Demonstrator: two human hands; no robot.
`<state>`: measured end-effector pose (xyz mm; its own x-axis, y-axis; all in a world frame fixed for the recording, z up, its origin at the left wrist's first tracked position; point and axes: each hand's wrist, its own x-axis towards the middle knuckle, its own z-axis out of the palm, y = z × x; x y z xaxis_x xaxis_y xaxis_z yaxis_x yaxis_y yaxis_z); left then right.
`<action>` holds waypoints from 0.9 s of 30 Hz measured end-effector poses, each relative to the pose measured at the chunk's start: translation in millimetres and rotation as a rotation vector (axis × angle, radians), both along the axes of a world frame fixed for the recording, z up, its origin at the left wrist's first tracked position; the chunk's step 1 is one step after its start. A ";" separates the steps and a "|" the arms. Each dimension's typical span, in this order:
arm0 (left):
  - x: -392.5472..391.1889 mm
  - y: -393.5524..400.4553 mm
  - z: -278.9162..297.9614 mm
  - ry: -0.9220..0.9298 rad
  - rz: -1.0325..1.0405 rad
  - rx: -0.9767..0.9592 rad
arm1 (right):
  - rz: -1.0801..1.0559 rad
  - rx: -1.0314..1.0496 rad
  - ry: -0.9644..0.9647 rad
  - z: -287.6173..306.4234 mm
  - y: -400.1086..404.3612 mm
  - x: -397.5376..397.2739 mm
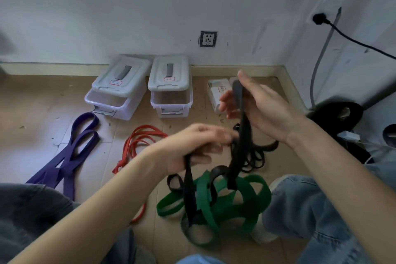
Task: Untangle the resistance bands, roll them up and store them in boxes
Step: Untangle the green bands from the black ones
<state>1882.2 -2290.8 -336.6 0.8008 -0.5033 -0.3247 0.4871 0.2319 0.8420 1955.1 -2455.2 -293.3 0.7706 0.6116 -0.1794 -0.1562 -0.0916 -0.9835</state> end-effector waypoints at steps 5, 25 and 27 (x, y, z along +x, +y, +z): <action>8.3 19.9 23.2 -0.011 0.316 0.028 | 0.354 -0.298 0.001 -8.2 -5.4 -7.2; -10.4 -16.8 -13.7 -0.163 0.219 0.195 | -0.106 0.047 0.090 1.9 -2.1 1.3; 1.1 2.7 17.3 -0.180 0.383 -0.049 | 0.121 -0.001 0.126 -6.1 -14.3 4.7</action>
